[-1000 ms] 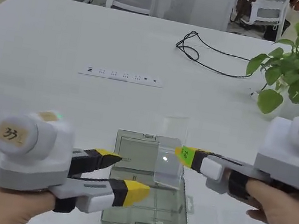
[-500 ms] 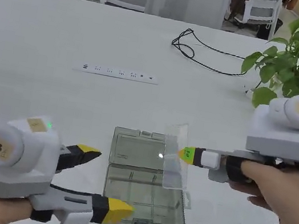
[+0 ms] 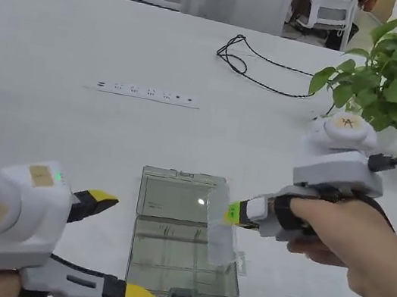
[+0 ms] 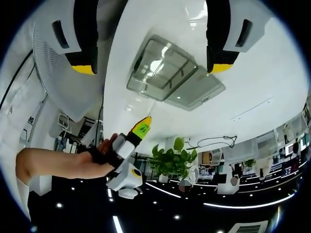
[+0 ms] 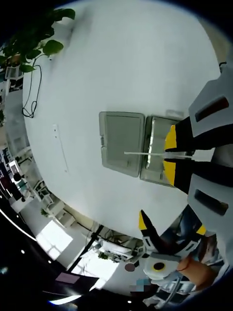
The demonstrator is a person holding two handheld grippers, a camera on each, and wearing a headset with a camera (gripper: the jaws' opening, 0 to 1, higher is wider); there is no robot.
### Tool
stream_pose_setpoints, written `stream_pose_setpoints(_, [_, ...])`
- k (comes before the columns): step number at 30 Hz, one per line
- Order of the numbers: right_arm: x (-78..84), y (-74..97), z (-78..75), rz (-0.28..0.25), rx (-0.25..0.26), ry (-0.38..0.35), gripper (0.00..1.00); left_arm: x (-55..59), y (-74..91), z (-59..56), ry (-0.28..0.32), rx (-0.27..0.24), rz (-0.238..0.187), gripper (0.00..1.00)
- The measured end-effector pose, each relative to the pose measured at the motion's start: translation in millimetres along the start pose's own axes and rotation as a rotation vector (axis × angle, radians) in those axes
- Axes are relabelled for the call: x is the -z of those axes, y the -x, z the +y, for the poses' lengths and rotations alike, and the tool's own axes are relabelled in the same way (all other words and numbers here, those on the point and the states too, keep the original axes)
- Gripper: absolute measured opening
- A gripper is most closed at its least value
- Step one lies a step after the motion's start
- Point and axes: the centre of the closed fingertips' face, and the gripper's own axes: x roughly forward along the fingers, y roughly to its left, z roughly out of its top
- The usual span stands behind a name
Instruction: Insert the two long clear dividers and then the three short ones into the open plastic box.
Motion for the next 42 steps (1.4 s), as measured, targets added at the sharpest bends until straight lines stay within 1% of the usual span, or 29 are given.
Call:
stream_pose_setpoints(2, [5.1, -2.8, 1.8, 0.027, 0.000, -0.033, 0.07, 1.8, 0.0, 0.8, -0.009, 0.001, 0.002, 0.96])
stream_pose_setpoints(4, [6.5, -8.2, -3.8, 0.038, 0.007, -0.036, 0.07, 2.7, 0.0, 1.1, -0.009, 0.004, 0.003, 0.97])
stream_pose_setpoints(5, [7.9, -9.8, -6.7, 0.048, 0.026, -0.034, 0.07, 3.2, 0.1, 1.3, -0.009, 0.007, 0.002, 0.97])
stream_pose_setpoints(8, [9.5, -13.2, -10.4, 0.059, 0.041, -0.070, 0.07, 6.1, -0.2, 2.8, -0.026, 0.009, 0.010, 0.98])
stream_pose_setpoints(10, [11.1, -15.6, -13.3, 0.066, 0.057, -0.078, 0.07, 6.3, -0.1, 3.5, -0.016, 0.012, 0.005, 0.97])
stream_pose_setpoints(12, [12.6, -20.0, -16.4, 0.077, 0.058, -0.088, 0.07, 5.8, 0.1, 4.0, -0.015, 0.012, -0.001, 0.97])
stream_pose_setpoints(17, [19.5, -26.1, -25.0, 0.095, 0.083, -0.110, 0.07, 5.9, 0.6, 5.7, -0.009, 0.009, -0.010, 0.97])
stream_pose_setpoints(19, [21.6, -28.1, -25.4, 0.097, 0.078, -0.128, 0.07, 6.2, 1.0, 5.8, -0.004, 0.008, -0.016, 0.97])
stream_pose_setpoints(24, [23.1, -32.2, -25.4, 0.102, 0.086, -0.126, 0.07, 8.9, 1.2, 4.1, 0.004, 0.012, -0.014, 0.96])
stream_pose_setpoints(33, [28.3, -39.4, -29.1, 0.105, 0.100, -0.130, 0.07, 8.6, 2.8, 3.4, 0.015, 0.006, -0.021, 0.96])
stream_pose_setpoints(42, [29.2, -43.0, -31.0, 0.100, 0.106, -0.130, 0.07, 9.1, 2.4, 1.6, 0.022, 0.008, -0.023, 0.96])
